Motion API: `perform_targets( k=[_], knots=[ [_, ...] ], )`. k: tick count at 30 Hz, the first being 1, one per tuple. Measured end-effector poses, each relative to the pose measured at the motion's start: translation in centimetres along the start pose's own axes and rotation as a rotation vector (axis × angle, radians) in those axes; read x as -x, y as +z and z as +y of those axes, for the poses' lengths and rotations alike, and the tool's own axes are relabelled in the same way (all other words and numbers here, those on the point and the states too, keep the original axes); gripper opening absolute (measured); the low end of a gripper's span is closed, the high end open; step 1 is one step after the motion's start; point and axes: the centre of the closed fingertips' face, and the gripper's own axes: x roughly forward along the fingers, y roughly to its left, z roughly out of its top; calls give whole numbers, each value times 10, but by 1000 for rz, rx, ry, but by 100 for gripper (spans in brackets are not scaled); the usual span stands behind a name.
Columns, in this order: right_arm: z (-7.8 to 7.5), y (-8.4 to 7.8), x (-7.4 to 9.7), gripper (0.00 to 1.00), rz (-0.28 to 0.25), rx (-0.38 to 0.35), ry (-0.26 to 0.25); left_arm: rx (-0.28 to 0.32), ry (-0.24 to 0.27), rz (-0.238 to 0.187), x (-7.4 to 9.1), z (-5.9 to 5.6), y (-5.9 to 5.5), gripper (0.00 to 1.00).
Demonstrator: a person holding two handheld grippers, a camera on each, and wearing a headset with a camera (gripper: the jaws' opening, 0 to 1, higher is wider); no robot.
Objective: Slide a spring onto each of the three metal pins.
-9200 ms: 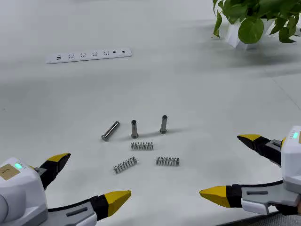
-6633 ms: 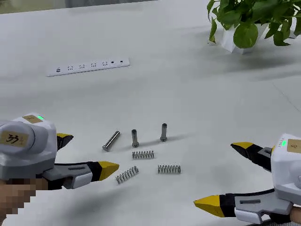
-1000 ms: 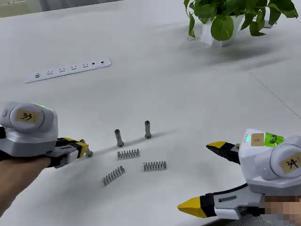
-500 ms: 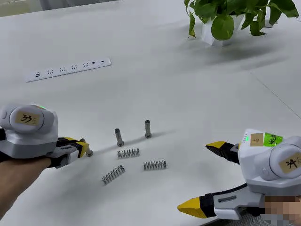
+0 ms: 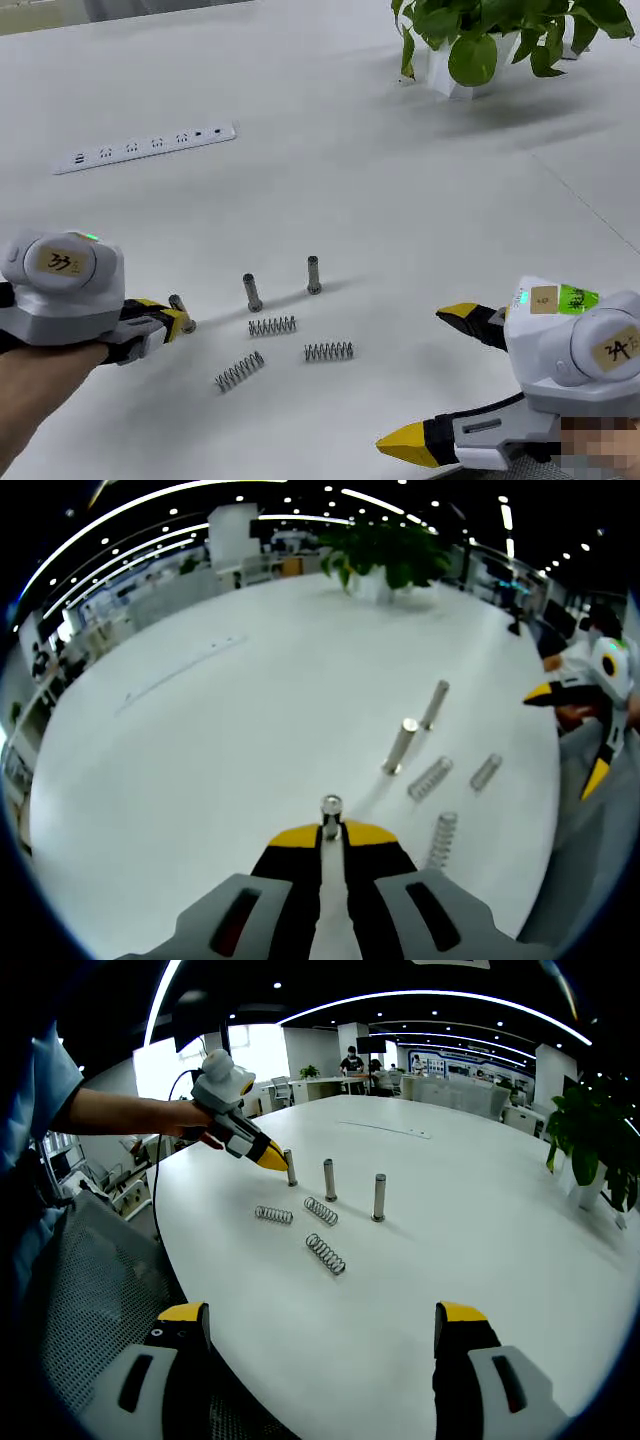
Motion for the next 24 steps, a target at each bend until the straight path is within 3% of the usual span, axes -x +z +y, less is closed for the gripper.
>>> perform_targets(
  k=[3, 8, 15, 24],
  knots=[
    [0, 0, 0, 94, -1, -1, -1, 3, -5, -1, 0, -1, -2, 6],
    [0, 0, 0, 94, 0, -1, -1, 3, -7, -9, 0, -2, -4, 15],
    [0, -1, 0, 94, 6, 3, 3, -9, -22, -29, 2, -10, -6, 39],
    [-6, 4, 2, 95, -16, 6, -24, -25, -71, -105, 11, -29, -3, 71]
  ],
)
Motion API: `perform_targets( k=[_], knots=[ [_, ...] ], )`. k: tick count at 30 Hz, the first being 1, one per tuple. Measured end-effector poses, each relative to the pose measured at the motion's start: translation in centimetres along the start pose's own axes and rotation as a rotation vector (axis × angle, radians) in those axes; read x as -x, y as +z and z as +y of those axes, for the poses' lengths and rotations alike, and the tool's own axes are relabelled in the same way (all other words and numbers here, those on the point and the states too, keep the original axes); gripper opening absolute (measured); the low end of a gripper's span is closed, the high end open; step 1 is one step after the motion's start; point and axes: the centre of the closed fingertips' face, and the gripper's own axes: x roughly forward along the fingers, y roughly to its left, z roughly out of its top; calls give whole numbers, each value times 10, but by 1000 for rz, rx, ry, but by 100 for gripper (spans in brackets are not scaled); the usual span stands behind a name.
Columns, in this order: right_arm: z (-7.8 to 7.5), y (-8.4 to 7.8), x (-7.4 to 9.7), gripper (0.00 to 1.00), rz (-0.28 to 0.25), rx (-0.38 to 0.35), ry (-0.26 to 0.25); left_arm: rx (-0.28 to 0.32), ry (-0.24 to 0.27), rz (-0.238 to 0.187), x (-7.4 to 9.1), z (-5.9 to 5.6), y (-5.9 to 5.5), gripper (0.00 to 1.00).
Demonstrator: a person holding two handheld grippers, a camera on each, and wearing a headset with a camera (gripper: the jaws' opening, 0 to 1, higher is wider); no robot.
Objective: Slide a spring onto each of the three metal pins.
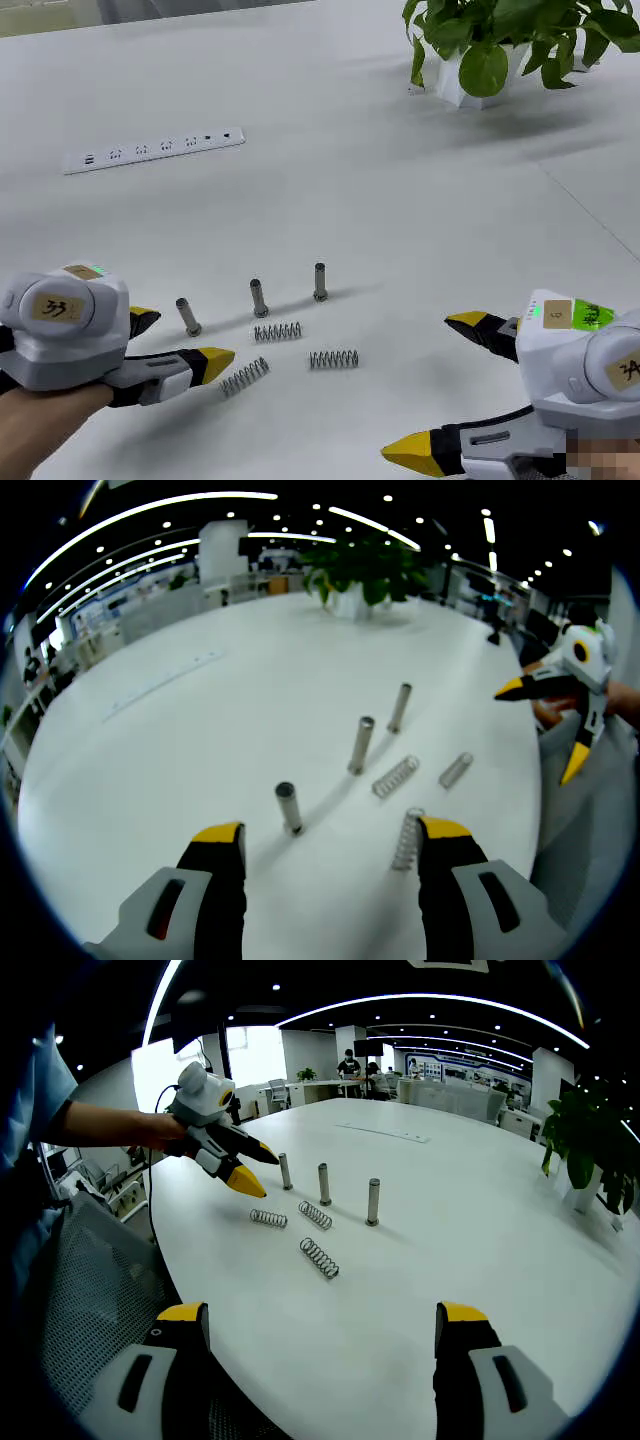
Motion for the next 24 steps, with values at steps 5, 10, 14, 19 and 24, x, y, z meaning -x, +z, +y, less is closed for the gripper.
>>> perform_targets(
  k=[5, 10, 14, 19, 24],
  knots=[
    [-1, 1, 0, 95, -5, 4, -9, 20, -6, -37, 4, -4, 5, 81],
    [-3, 2, 1, 95, -10, 3, -12, 1, -14, -89, 8, -9, 10, 100],
    [-2, 5, 2, 95, -13, 7, -11, 4, -19, -127, 12, -12, 11, 100],
    [-3, 7, 2, 95, -8, 20, -8, 2, -20, -147, 17, -14, 6, 100],
    [-4, 8, 1, 95, 3, 33, -4, 3, -29, -172, 24, -17, 3, 100]
  ],
)
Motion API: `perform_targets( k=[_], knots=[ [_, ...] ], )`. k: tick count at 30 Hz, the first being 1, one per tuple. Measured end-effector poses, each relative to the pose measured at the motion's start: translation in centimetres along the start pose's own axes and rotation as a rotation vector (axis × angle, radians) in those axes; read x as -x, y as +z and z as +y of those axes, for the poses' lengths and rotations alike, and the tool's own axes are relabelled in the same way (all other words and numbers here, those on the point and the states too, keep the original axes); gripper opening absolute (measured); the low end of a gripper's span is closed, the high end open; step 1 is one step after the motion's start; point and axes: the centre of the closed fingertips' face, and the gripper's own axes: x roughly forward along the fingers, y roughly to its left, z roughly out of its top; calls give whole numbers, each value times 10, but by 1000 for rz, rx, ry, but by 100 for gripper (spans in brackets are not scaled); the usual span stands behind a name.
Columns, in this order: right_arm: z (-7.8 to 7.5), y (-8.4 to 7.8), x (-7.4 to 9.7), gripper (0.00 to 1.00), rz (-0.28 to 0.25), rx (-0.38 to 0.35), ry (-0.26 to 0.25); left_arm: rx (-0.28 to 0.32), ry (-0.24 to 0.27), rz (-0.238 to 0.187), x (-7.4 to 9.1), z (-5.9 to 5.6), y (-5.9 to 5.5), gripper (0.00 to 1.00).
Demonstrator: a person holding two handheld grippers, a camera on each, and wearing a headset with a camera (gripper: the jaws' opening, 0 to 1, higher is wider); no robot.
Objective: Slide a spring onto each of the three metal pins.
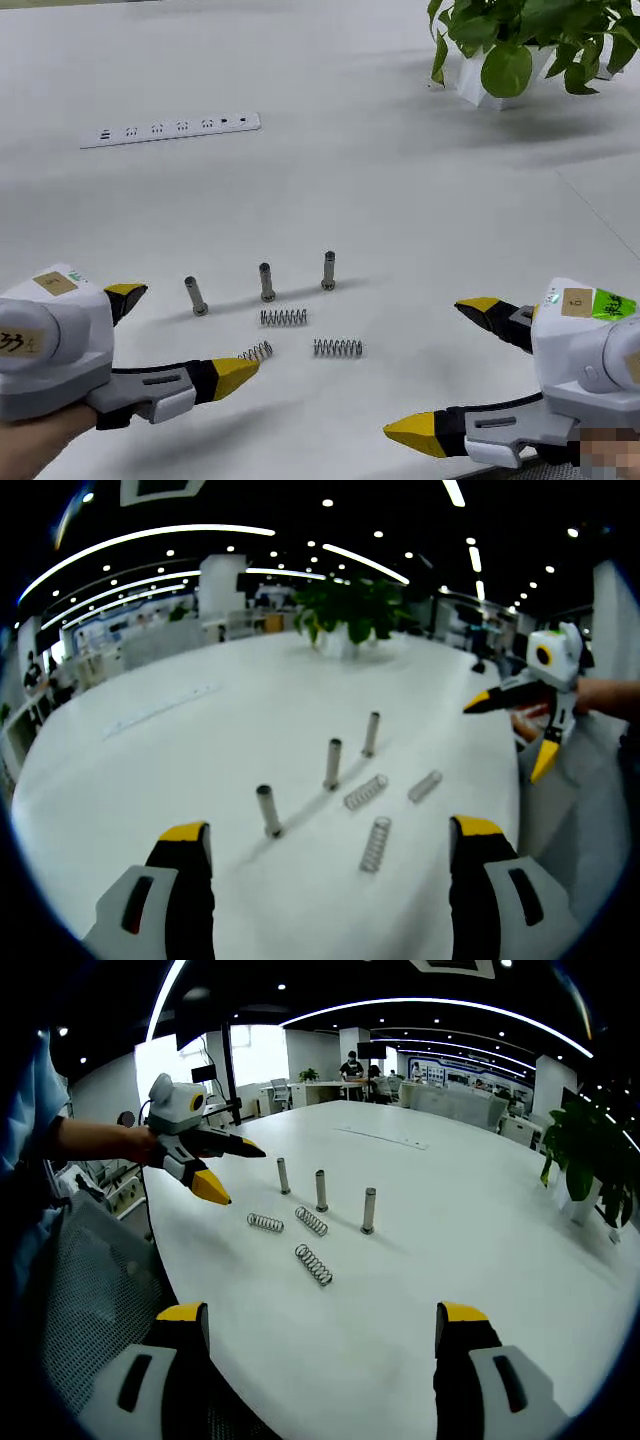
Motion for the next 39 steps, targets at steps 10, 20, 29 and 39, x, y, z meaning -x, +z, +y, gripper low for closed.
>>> perform_targets(
  k=[10, 20, 29, 39],
  knots=[
    [-3, -1, -1, 95, 20, 21, 7, -31, -13, -7, 11, -6, -12, 100],
    [-3, 1, 0, 95, 26, 31, 8, -85, -40, 37, 10, -16, -25, 87],
    [2, -5, 0, 95, 39, 24, 14, -81, -62, 80, -3, -20, -34, 65],
    [2, -7, 1, 95, 38, 8, 6, -124, -93, 120, -12, -20, -34, 40]
  ],
)
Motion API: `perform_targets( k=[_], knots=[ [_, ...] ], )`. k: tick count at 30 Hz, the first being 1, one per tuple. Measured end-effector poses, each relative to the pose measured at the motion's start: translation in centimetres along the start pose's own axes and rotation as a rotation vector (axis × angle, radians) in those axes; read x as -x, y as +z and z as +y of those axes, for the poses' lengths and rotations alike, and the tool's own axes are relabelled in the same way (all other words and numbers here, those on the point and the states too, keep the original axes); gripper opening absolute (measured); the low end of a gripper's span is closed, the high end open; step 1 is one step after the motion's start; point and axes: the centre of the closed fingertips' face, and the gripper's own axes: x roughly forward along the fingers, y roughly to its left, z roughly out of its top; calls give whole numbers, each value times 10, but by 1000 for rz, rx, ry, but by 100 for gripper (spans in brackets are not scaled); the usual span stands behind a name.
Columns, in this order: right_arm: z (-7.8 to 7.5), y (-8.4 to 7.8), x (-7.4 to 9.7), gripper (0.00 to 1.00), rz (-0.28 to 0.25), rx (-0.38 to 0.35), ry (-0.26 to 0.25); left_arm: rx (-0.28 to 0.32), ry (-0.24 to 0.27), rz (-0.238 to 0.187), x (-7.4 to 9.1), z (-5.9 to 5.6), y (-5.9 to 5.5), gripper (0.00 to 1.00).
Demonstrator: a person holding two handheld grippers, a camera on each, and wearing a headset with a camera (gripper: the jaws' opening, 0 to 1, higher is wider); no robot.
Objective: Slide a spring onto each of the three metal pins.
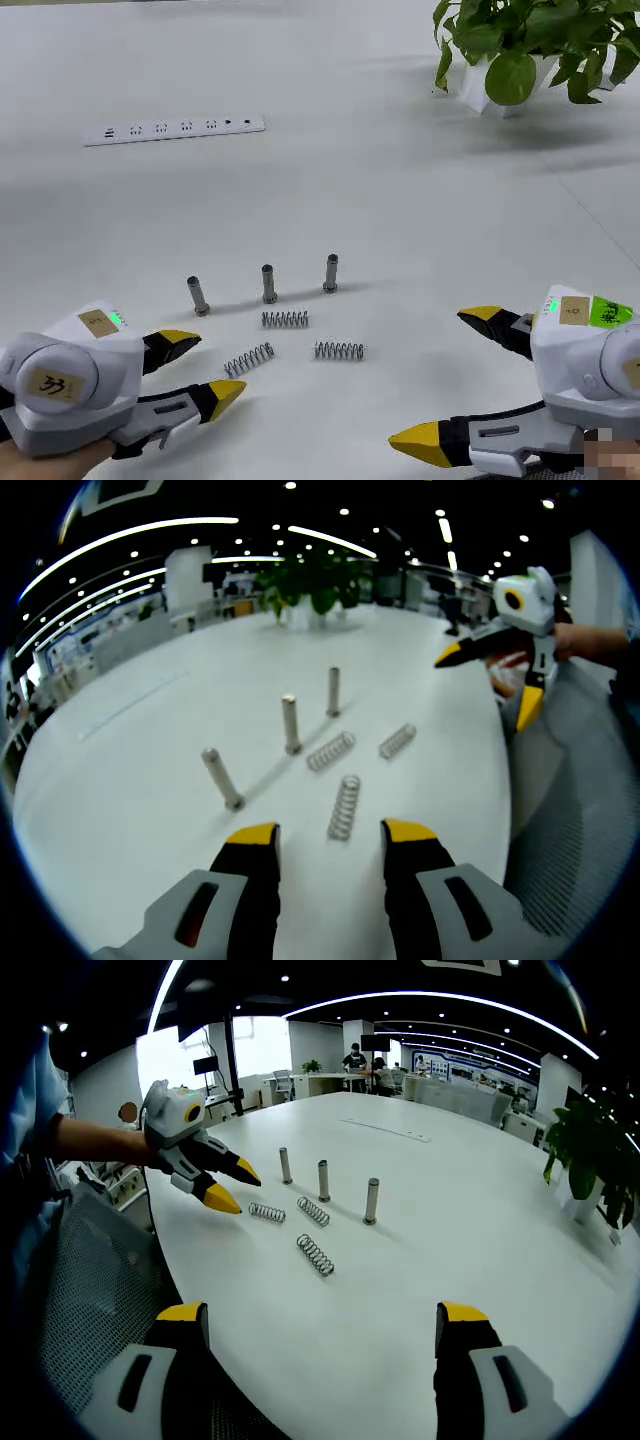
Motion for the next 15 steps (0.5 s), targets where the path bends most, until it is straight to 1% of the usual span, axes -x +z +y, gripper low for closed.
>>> perform_targets(
  k=[4, 7, 12, 15],
  knots=[
    [0, 0, 0, 95, -2, -4, -3, -30, -18, 27, -4, 0, 0, 32],
    [0, -1, 0, 95, -3, -9, -3, -33, -34, 37, -6, -1, 1, 25],
    [2, -2, 0, 95, -4, -15, -1, -57, -58, 56, -10, -7, 0, 23],
    [3, -3, 0, 95, -6, -20, -2, -68, -66, 72, -14, -8, -3, 20]
  ],
)
